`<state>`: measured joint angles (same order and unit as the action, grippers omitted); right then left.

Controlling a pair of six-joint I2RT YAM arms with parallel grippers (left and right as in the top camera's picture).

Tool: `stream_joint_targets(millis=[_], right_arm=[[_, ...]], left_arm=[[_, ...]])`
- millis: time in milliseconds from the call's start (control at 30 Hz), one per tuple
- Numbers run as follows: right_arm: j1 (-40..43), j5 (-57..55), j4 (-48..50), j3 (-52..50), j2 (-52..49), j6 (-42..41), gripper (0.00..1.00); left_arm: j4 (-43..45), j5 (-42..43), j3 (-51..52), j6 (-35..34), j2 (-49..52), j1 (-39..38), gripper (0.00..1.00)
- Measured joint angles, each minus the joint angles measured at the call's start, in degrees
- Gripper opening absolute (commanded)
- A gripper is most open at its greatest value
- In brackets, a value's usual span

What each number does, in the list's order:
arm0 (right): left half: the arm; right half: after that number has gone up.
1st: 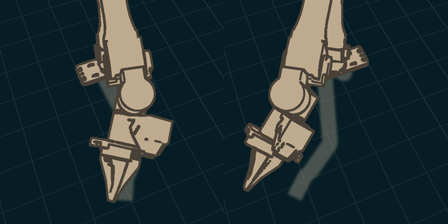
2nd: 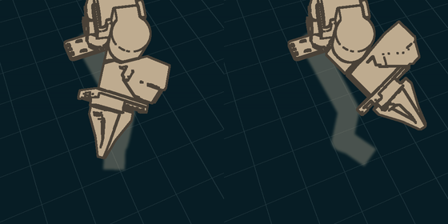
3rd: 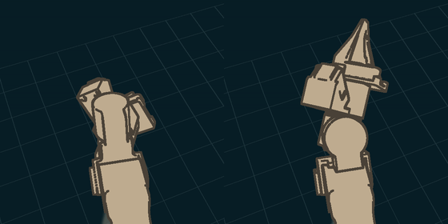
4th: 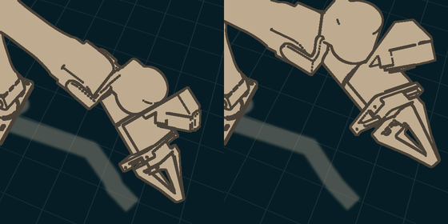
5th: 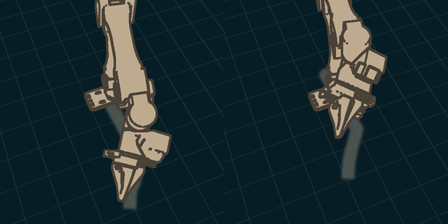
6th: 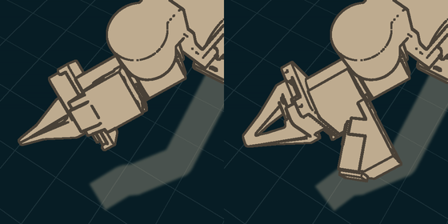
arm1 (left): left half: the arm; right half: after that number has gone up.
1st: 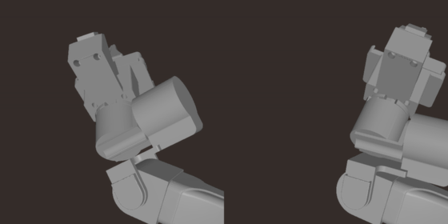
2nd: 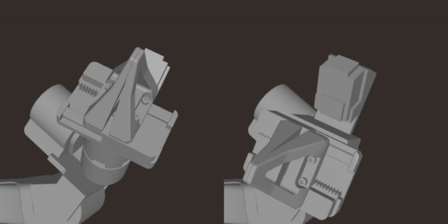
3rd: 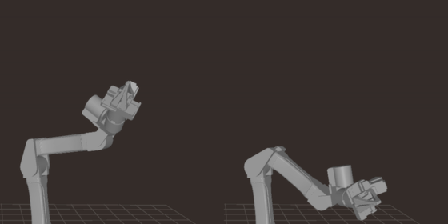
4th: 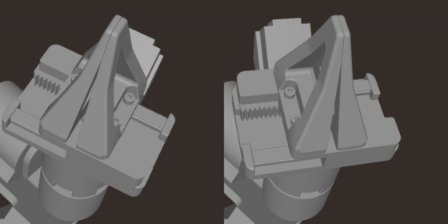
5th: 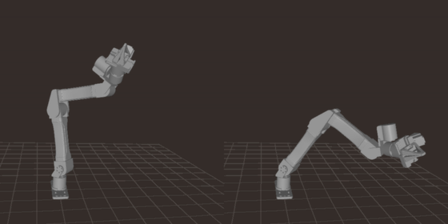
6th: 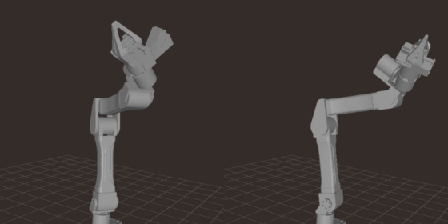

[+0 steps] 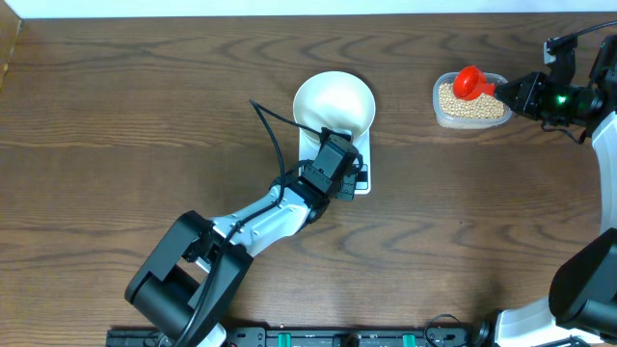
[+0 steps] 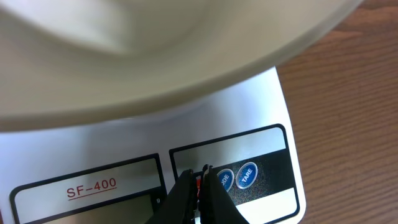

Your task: Scoop item into bowl and weigh 50g on scale

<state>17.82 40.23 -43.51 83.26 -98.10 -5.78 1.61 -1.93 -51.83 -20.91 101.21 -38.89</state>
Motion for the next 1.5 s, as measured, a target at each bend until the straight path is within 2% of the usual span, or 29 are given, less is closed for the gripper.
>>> stream_joint_targets(millis=[1500], right_arm=[[0.00, 0.00, 0.00, 0.00, 0.00, 0.24, 0.01]], left_arm=[[1.36, -1.03, -0.13, -0.26, 2.40, -0.22, 0.07]])
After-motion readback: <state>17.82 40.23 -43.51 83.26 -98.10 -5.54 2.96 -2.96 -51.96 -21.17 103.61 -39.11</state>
